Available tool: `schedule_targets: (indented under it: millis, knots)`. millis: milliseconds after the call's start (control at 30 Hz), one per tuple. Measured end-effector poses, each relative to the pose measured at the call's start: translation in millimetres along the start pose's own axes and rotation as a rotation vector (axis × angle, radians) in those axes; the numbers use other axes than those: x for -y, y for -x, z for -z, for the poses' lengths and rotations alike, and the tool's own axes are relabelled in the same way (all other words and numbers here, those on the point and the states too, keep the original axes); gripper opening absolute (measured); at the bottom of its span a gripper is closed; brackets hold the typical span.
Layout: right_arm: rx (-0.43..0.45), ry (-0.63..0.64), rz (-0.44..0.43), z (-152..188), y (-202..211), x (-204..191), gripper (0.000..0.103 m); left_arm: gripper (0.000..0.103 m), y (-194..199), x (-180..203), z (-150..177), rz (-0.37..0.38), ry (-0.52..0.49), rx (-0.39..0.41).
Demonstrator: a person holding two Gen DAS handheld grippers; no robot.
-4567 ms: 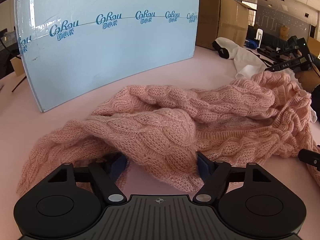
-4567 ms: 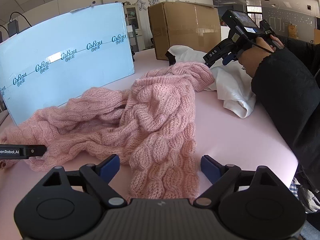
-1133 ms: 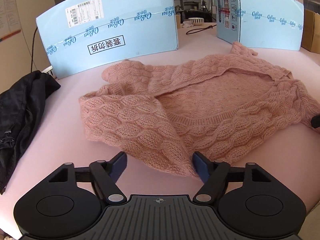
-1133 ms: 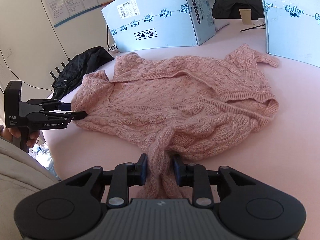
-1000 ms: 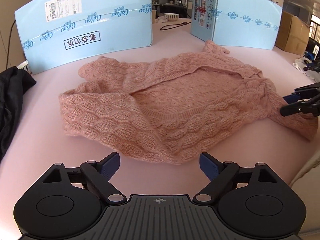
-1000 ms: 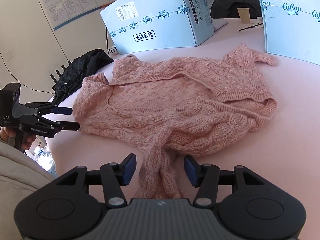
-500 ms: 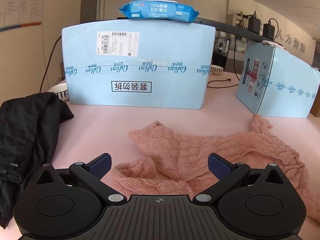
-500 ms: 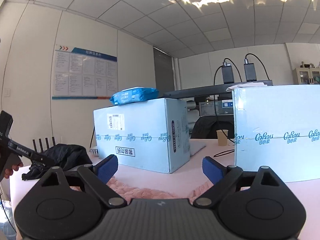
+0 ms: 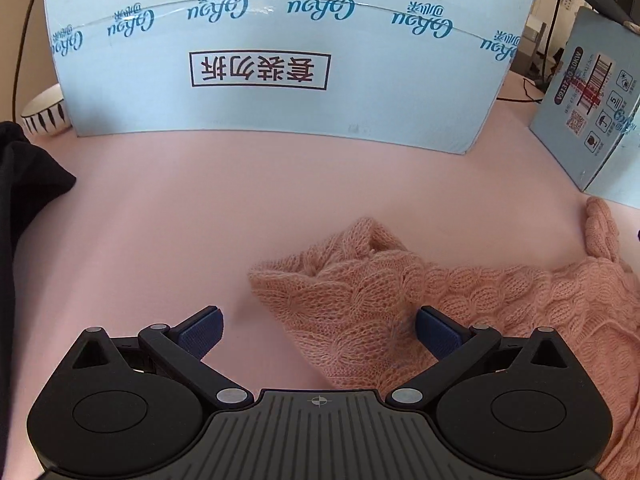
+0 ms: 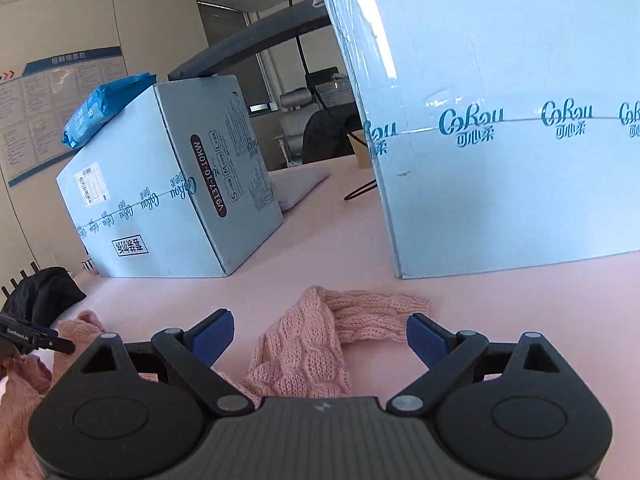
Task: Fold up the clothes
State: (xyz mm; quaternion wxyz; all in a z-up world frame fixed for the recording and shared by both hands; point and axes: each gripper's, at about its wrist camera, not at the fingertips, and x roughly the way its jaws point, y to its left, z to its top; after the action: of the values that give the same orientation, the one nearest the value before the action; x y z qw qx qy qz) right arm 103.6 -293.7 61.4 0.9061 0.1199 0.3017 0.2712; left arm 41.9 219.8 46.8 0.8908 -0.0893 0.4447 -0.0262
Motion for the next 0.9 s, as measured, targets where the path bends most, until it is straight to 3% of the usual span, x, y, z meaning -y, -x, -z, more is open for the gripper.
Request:
schedule_targets:
  millis: [233, 400, 600, 667, 700, 767, 900]
  knots:
    - [-0.121, 0.019, 0.056, -17, -61, -20, 0.095, 0.103, -6, 0, -2, 0.058, 0.065, 0.054]
    - [-0.201, 0.046, 0.107, -26, -90, -40, 0.094, 0.103, -8, 12, 3, 0.029, 0.006, 0.063]
    - [-0.295, 0.135, 0.318, -26, -133, -58, 0.08, 0.103, -16, 34, 16, -0.07, -0.099, 0.135]
    - [-0.268, 0.155, 0.331, -25, -136, -61, 0.059, 0.103, -16, 45, 28, -0.089, -0.131, 0.209]
    - [-0.26, 0.162, 0.337, -26, -137, -62, 0.052, 0.103, -14, 42, 29, -0.072, -0.114, 0.224]
    - [-0.248, 0.176, 0.322, -28, -138, -66, 0.024, 0.103, -8, 33, 26, -0.016, -0.054, 0.246]
    - [-0.162, 0.177, 0.194, -32, -122, -73, 0.017, 0.103, -1, 17, 21, 0.082, 0.049, 0.287]
